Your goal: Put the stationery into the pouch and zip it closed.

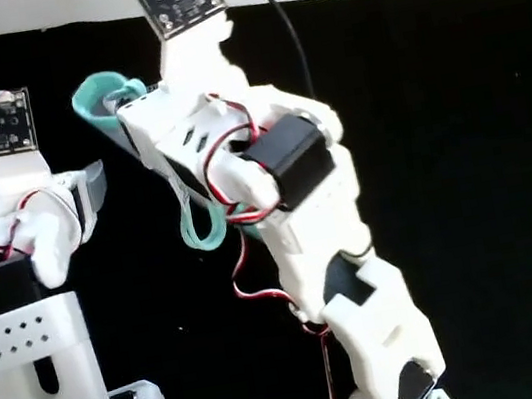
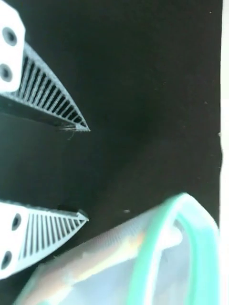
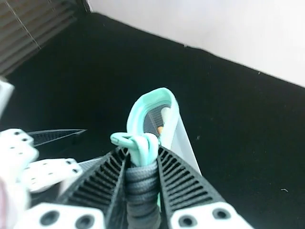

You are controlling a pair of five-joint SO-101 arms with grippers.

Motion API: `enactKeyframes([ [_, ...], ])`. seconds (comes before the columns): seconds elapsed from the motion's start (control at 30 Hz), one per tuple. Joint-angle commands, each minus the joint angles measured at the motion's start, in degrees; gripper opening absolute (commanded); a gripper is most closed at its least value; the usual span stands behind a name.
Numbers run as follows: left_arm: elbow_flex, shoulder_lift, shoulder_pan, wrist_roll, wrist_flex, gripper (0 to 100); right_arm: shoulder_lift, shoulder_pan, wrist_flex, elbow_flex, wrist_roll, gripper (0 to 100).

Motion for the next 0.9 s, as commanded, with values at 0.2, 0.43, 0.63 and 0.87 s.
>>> enactKeyframes([
  [0.2,5.58,-0.22,3.03,7.65,-15.74,18,-5.67,-2.42,0.40,-6.73,-0.53,0.5],
  [0.43,5.58,-0.22,4.70,7.82,-18.55,16,-5.58,-5.85,0.40,-3.21,-0.53,0.5],
  [0.63,7.60,-0.22,6.64,7.82,-18.46,16,-5.58,-6.55,0.40,0.40,-0.44,0.5],
  [0.87,12.70,-0.22,10.95,7.65,-18.64,16,-5.58,-6.55,0.40,4.53,-0.70,0.5],
])
